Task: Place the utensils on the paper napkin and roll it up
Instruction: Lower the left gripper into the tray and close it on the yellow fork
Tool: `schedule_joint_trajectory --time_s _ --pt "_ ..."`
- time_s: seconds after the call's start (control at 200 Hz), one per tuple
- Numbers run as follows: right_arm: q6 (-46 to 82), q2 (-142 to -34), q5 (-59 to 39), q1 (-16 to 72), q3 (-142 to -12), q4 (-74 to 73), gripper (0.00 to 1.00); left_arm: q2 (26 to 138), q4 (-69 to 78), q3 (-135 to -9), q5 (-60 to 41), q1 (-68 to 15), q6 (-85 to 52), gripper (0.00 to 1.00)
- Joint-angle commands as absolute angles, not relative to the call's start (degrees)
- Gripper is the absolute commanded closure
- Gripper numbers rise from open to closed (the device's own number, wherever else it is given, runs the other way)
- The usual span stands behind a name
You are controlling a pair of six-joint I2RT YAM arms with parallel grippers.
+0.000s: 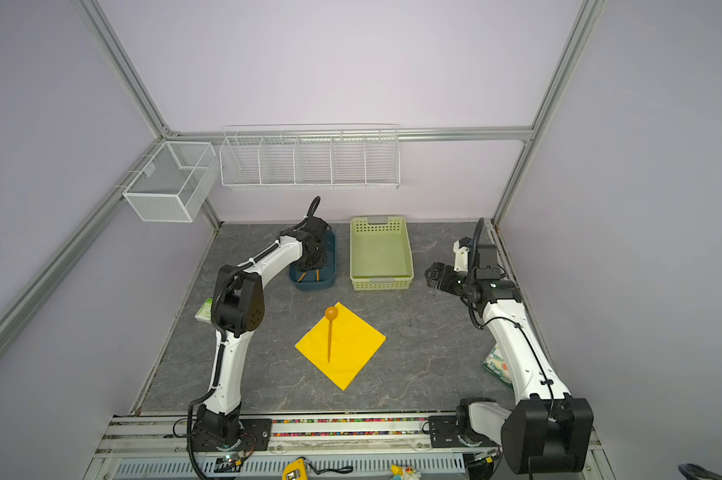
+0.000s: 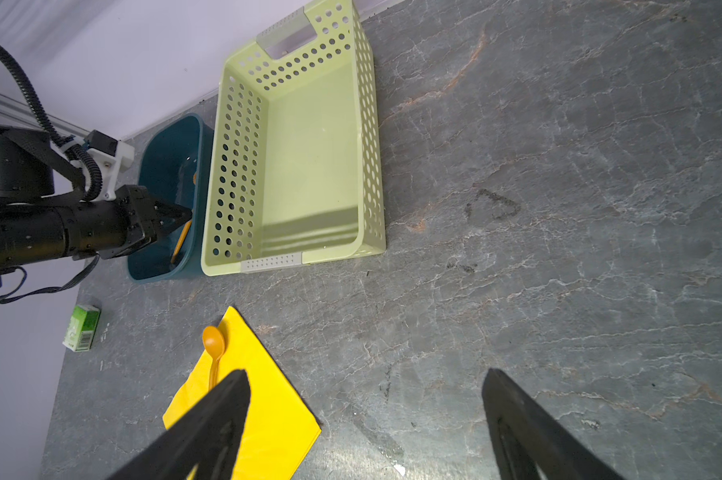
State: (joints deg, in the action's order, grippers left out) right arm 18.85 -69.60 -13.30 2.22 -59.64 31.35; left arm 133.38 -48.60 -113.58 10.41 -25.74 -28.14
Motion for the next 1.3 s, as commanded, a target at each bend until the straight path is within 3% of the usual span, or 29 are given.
schedule_joint_trajectory --time_s 0.0,0.845,1.295 --pt "18.3 -70.6 -13.7 1.9 -61.4 31.4 0.09 135.5 -50.8 -116.7 10.1 -25.4 -27.5 0.83" --pt "17.2 -71.6 -12.4 1.8 -61.9 31.9 0.10 142.2 -53.1 -121.5 8.9 -24.3 -26.8 0.83" --pt "17.1 -70.9 -12.3 1.8 -62.0 32.4 0.10 140.8 -52.8 -121.8 8.6 -24.3 -25.4 0.91"
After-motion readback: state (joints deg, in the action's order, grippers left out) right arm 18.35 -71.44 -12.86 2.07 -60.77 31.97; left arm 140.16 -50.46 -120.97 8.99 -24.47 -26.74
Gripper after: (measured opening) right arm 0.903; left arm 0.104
